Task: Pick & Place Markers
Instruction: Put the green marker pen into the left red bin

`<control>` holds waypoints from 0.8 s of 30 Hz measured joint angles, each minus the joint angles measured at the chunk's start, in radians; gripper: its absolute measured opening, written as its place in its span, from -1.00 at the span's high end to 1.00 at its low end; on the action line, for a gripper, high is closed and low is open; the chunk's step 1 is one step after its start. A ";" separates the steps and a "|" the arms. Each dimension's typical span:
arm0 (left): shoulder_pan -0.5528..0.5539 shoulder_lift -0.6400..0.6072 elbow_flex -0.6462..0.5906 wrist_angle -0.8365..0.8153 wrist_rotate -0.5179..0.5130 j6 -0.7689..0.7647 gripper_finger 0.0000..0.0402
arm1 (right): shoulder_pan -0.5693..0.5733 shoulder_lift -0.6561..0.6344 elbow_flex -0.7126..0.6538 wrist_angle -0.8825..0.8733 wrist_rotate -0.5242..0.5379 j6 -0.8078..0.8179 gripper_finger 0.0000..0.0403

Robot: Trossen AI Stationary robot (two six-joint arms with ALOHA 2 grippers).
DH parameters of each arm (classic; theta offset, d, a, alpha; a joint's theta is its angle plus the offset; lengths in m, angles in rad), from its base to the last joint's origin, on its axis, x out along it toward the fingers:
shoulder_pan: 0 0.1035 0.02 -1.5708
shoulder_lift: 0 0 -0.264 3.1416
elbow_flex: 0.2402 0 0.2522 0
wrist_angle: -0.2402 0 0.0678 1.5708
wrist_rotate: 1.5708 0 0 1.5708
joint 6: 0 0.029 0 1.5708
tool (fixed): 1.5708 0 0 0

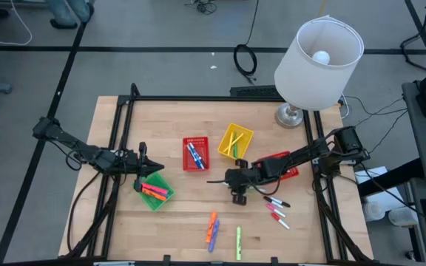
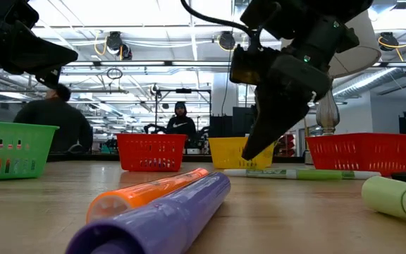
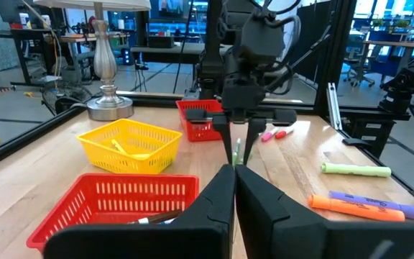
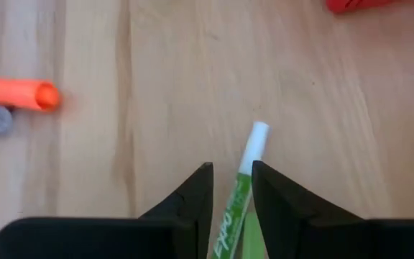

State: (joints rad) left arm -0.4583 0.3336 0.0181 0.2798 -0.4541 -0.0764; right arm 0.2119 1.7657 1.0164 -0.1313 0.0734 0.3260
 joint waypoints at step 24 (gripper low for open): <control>0.000 0.000 0.000 0.000 -0.001 0.001 0.89 | 0.037 0.127 0.025 -0.007 -0.016 0.068 0.67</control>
State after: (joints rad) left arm -0.4587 0.3332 0.0185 0.2798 -0.4553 -0.0757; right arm 0.2489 1.8927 1.0412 -0.1379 0.0574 0.3937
